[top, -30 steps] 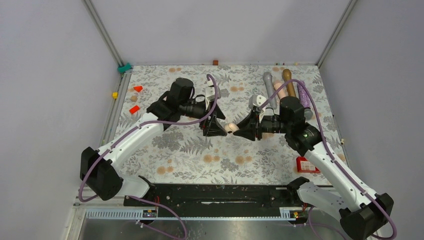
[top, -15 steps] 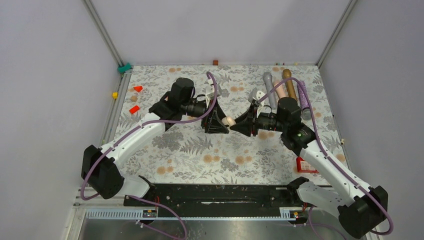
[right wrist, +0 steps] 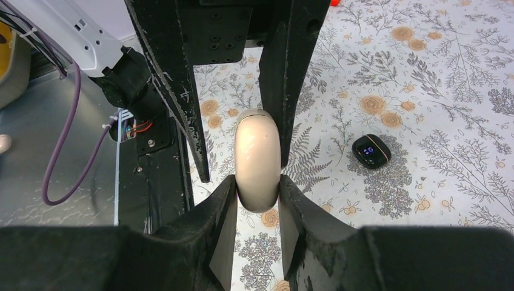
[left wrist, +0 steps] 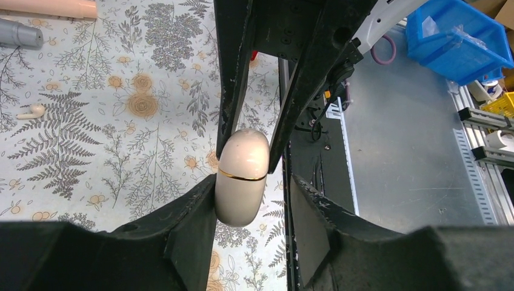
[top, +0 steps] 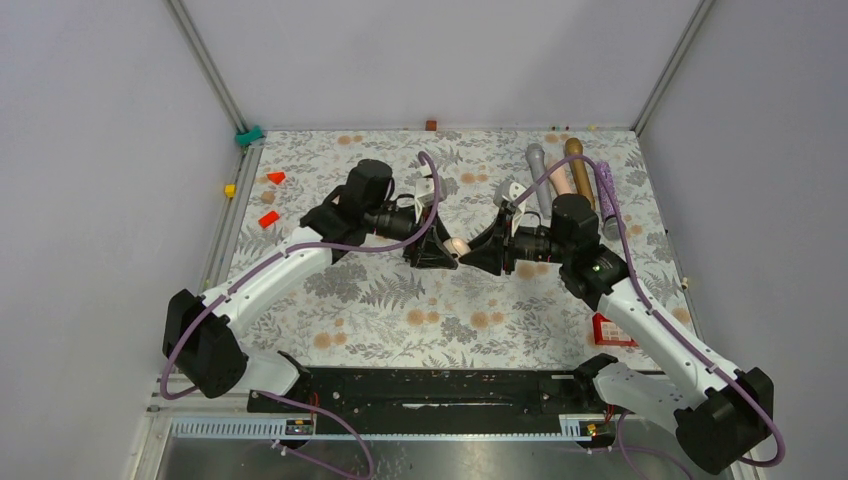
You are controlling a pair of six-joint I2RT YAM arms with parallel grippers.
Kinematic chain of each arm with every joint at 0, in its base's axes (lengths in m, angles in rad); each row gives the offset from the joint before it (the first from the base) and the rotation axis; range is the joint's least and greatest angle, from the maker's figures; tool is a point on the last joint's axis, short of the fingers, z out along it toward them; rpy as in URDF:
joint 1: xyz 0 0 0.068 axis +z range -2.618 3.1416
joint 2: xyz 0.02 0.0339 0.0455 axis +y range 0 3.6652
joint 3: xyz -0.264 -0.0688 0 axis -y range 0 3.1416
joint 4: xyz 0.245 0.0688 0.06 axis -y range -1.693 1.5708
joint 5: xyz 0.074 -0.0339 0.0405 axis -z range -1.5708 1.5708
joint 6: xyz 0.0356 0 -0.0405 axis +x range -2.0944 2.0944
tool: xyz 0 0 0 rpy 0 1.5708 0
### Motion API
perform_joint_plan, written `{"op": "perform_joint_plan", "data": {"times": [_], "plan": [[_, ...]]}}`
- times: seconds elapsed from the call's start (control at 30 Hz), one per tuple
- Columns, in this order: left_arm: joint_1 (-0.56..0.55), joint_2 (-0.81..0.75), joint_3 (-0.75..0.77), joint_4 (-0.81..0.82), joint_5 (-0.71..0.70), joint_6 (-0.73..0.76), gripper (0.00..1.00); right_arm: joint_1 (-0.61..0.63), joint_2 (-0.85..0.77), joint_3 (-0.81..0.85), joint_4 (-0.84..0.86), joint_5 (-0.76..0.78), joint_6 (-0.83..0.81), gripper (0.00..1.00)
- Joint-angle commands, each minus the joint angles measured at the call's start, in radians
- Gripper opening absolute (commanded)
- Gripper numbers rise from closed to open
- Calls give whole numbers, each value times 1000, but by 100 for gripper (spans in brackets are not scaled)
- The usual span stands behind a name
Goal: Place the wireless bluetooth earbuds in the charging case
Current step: Open the charging case.
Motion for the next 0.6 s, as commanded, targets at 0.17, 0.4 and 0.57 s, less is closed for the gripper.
{"op": "perform_joint_plan", "data": {"times": [0.17,0.4,0.57], "plan": [[-23,0,25,0,14,25,37,-9,-30,34,1,29,-61,6],[-29,2,33,-4,9,29,15,-8,-25,36,-7,19,-64,6],[-31,6,33,-15,9,40,6,-8,-32,50,-24,11,-68,30]]}}
